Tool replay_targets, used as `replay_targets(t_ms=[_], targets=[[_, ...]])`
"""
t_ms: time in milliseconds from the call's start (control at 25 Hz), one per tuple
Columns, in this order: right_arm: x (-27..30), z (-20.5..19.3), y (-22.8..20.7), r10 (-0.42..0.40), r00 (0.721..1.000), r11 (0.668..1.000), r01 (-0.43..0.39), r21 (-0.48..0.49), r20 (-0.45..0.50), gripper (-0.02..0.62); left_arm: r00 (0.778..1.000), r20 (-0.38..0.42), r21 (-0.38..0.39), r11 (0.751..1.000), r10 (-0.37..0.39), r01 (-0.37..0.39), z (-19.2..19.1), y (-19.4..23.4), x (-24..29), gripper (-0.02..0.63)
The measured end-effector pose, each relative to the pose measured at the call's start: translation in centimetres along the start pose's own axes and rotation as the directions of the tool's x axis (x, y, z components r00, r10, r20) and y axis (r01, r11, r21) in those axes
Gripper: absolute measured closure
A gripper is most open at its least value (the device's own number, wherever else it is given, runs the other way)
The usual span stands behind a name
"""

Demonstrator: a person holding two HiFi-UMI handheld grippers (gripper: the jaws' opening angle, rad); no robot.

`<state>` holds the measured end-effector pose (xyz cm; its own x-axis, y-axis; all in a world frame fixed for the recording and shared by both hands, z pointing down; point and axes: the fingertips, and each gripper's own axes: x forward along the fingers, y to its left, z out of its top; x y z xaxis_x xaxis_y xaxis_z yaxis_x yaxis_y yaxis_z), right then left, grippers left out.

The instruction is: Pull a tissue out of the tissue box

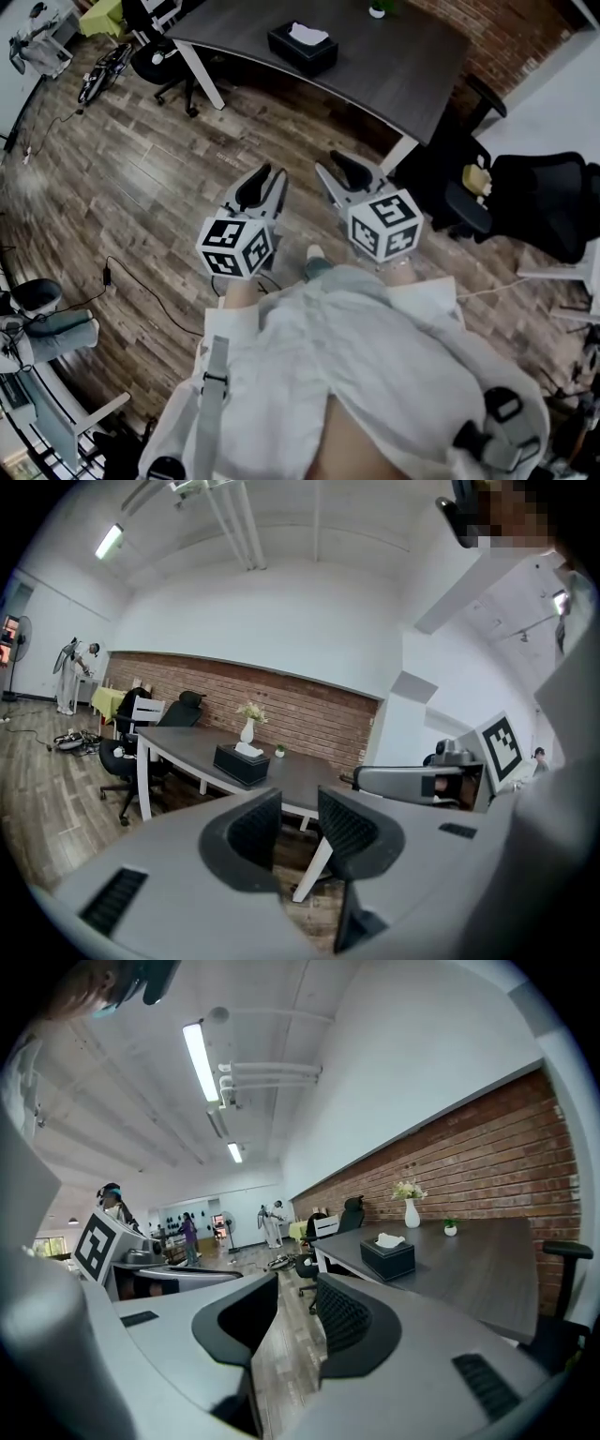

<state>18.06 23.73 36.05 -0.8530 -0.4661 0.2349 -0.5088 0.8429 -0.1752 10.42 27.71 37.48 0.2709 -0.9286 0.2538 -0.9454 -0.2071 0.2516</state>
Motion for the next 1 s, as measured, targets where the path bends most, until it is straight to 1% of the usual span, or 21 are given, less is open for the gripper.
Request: replay_targets(t_ms=[200,320,440,680,800,1000], targets=[[3.8,1.8,-3.6,0.021,1.000,1.000,-0.021,-0.008,-0.004,0.488,1.000,0.008,0.003,1.000,0.003,-0.003,2.5,2.1,5.0,0.505],[5.4,2.4,-5.4,0.019,1.000,1.000,-0.019,-0.021,-0.016,0.488,1.000,0.000,0.000,1.000,0.010,-0.010,3.0,2.9,7.0,0.504],[6.4,2.4,-7.1,-0.009,1.000,1.000,0.009,-0.017,-0.023,0.482,0.999,-0.028,-0.017,1.000,0.017,-0.017,2.5,3.7,8.1,0.503],[8.6,0.4,-8.9,-0.008,0.996,1.000,0.010,0.020,-0.087,0.476,0.997,-0.073,-0.063,0.997,0.031,-0.035,1.2,5.9,9.7,0.505],[9.5,0.0,-9.5,-0.012,0.996,0.999,0.015,0.037,-0.087,0.476,0.996,-0.089,-0.076,0.996,0.031,-0.038,0.9,7.1,10.5,0.505],[12.5,-0.1,-11.1,-0.042,0.996,0.997,0.048,0.064,-0.084,0.477,0.995,-0.103,-0.075,0.997,0.001,-0.008,1.1,10.1,12.9,0.505]])
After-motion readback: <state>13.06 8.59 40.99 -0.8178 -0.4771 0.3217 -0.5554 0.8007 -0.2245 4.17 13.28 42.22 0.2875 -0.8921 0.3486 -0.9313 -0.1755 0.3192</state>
